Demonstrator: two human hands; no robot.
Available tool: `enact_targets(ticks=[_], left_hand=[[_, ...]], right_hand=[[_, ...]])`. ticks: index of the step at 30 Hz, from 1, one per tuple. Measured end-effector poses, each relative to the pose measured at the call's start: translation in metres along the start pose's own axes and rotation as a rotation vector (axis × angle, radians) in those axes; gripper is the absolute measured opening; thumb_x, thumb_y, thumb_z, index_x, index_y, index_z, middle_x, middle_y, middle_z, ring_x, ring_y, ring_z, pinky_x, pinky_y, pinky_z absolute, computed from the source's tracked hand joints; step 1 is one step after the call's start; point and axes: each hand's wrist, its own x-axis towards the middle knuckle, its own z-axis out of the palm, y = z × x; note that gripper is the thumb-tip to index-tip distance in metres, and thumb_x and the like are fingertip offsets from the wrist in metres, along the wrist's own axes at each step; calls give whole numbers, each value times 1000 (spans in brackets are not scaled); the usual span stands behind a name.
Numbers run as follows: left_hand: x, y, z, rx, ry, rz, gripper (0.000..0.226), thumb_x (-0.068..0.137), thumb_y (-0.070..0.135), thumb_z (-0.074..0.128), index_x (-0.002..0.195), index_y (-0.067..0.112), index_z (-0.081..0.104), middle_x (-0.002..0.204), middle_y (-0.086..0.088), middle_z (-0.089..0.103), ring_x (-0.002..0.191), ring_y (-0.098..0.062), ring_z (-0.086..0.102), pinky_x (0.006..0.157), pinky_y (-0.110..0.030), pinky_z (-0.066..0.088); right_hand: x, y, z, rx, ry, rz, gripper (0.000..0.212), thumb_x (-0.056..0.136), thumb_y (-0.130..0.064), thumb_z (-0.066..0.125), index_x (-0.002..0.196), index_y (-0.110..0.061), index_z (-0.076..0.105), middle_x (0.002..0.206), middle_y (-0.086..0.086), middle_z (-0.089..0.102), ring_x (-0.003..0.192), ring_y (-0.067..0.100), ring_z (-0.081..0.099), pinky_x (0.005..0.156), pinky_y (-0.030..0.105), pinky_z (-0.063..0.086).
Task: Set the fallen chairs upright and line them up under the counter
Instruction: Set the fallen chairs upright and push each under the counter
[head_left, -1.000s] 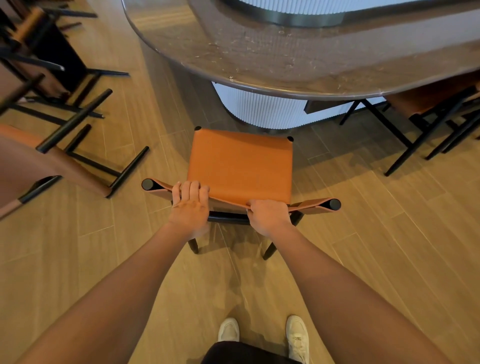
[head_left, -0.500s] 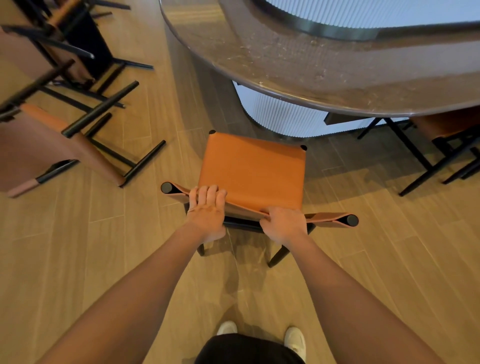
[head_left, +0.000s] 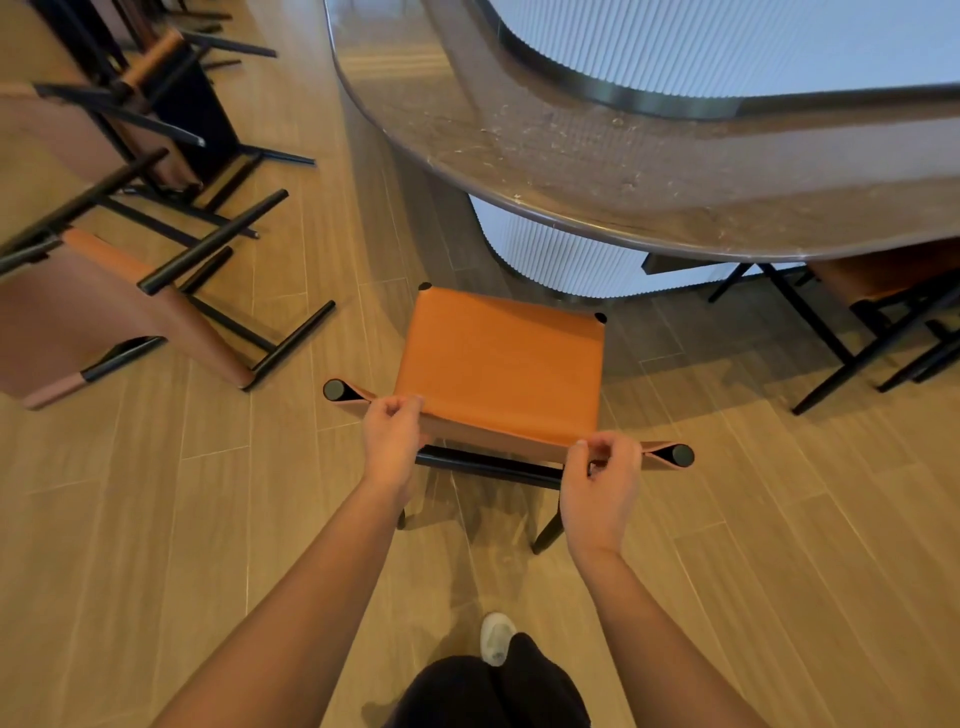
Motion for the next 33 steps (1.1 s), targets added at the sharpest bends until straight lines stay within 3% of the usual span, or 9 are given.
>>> enact_targets(ticks=[3,5,7,10,18,22,24,28,33], left_hand=[[7,-1,7,-72,-6,-141,31,93,22,59,115,0,52,110,-12,62,97,-22,63,76,-36,58],[12,2,12,-161,-5,-208,32,94,20,56,119,0,52,106,-15,66,91,-24,67,69,-34,59],[15,2,15,-209,2,-297,31,95,21,55,121,4,52,101,-14,66,84,-22,66,62,-33,55],[21,1,21,-179,-38,-393,32,93,24,57,121,7,52,106,-16,63,89,-24,64,65,-39,54],[38,12,42,-463,-26,-539,13,93,16,53,97,5,49,109,-20,56,102,-38,58,85,-58,51],[37,21,52,-460,-11,-527,7,93,12,49,96,5,49,107,-19,57,100,-37,59,60,-56,52],[38,28,59,-463,-16,-532,13,93,11,50,103,4,48,110,-21,57,101,-39,59,57,-55,53],[46,47,84,-492,-22,-532,35,94,8,49,127,2,41,128,-23,51,115,-41,53,79,-57,52],[57,77,124,-493,-17,-495,32,96,7,48,127,2,43,135,-20,47,123,-40,47,89,-58,48]], right_hand=[[12,0,3,194,-153,596,43,93,-45,54,76,-6,61,71,8,65,66,20,60,63,35,45],[26,4,1,606,-261,1087,53,89,-54,57,99,-2,57,91,14,68,81,25,65,67,37,50],[37,10,-2,929,-282,1255,61,89,-52,60,121,-4,43,114,23,60,100,35,60,77,44,49],[60,13,-1,1039,-230,1253,60,91,-43,61,134,-7,40,128,25,49,120,41,50,87,53,48],[94,6,10,1067,-188,1343,27,97,-14,55,120,-2,45,117,21,49,116,42,47,94,64,43],[106,3,14,1068,-173,1323,33,91,-1,54,124,-4,48,115,23,54,106,43,53,87,65,47],[117,2,14,1043,-181,1311,37,89,1,54,125,-5,48,111,22,55,101,42,55,83,64,49],[156,-3,10,1021,-161,1243,39,89,4,50,128,-5,48,117,20,55,97,41,55,75,60,51],[213,-17,9,921,-163,1173,37,86,2,62,120,-7,50,112,17,55,89,39,55,67,59,55]])
